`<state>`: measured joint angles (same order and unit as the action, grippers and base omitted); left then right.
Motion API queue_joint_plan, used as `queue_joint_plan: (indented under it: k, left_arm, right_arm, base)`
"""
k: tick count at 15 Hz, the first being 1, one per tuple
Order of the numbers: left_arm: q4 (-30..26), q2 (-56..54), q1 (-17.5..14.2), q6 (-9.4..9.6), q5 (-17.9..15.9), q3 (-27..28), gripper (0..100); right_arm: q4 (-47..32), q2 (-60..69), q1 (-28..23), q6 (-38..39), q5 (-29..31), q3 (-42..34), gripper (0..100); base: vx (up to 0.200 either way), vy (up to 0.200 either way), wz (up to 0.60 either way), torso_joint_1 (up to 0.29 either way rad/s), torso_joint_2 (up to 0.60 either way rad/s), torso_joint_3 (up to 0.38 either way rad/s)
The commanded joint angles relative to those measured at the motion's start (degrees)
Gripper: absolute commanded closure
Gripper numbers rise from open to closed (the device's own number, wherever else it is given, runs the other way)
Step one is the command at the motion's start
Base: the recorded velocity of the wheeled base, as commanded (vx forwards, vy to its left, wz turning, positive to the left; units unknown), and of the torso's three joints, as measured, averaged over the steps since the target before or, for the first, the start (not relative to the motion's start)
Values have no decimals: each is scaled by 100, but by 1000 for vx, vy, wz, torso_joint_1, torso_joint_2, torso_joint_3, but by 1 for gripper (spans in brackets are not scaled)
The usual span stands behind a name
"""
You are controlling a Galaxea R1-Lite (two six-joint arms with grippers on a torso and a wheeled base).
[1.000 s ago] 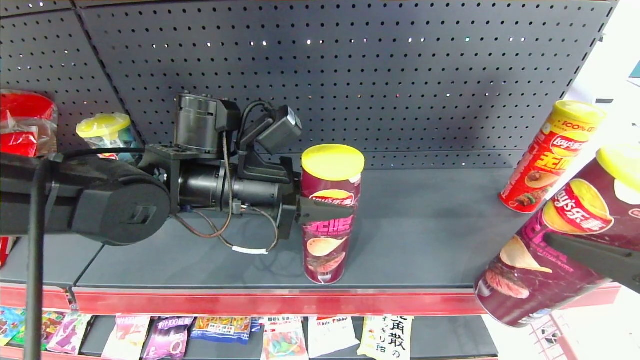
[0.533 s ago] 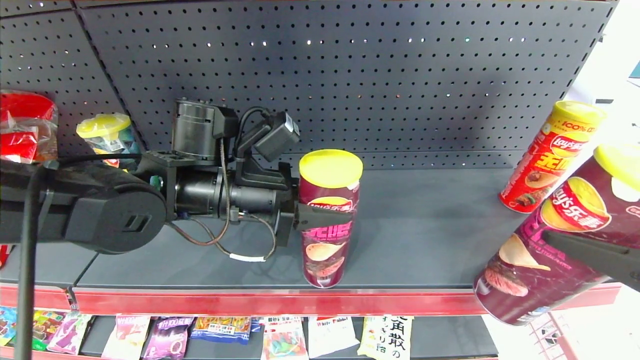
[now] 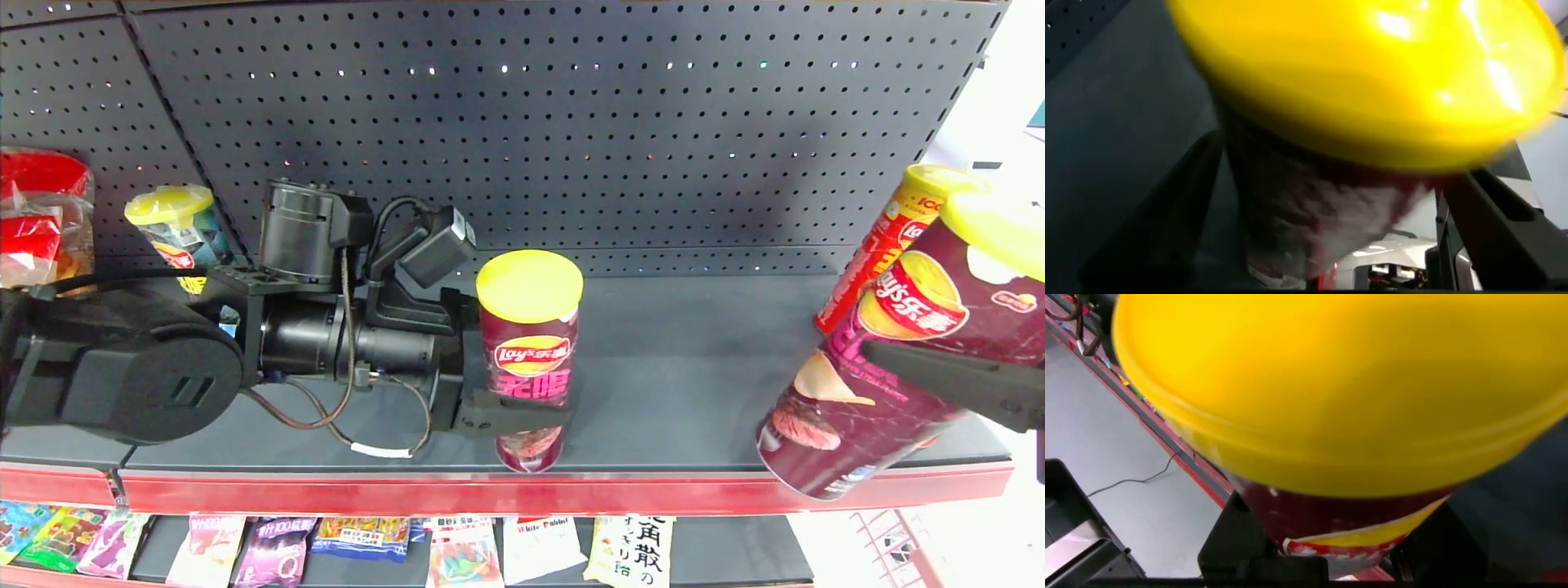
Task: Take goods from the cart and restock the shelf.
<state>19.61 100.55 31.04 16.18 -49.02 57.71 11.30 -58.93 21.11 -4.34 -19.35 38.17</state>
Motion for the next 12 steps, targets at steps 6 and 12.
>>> queue_joint_plan:
  k: [6,12]
  left_arm:
    - [16,-844,-537,-1,6,-990,0]
    - [16,-1749,-1293,-9,200,-2009,0]
  right_arm:
    - [39,-1850,165,-225,-25,1334,100]
    - [39,-3397,631,-287,1,2810,100]
  base:
    - [0,0,0,0,0,0]
    - [0,0,0,0,0,0]
